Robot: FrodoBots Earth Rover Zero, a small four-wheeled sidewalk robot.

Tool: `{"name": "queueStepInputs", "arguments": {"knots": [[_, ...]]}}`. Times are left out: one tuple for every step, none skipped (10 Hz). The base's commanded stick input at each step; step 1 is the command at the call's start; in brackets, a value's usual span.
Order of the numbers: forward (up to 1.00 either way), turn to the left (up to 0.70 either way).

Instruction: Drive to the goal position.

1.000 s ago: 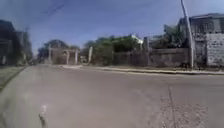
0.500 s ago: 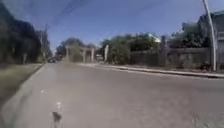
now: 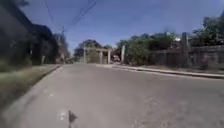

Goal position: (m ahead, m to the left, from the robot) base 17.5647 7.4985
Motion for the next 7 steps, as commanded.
{"name": "queueStepInputs", "arguments": {"knots": [[1.0,0.37],[1.0,0.37],[1.0,0.37],[1.0,0.33],[1.0,0.19],[1.0,0.06],[1.0,0.0]]}}
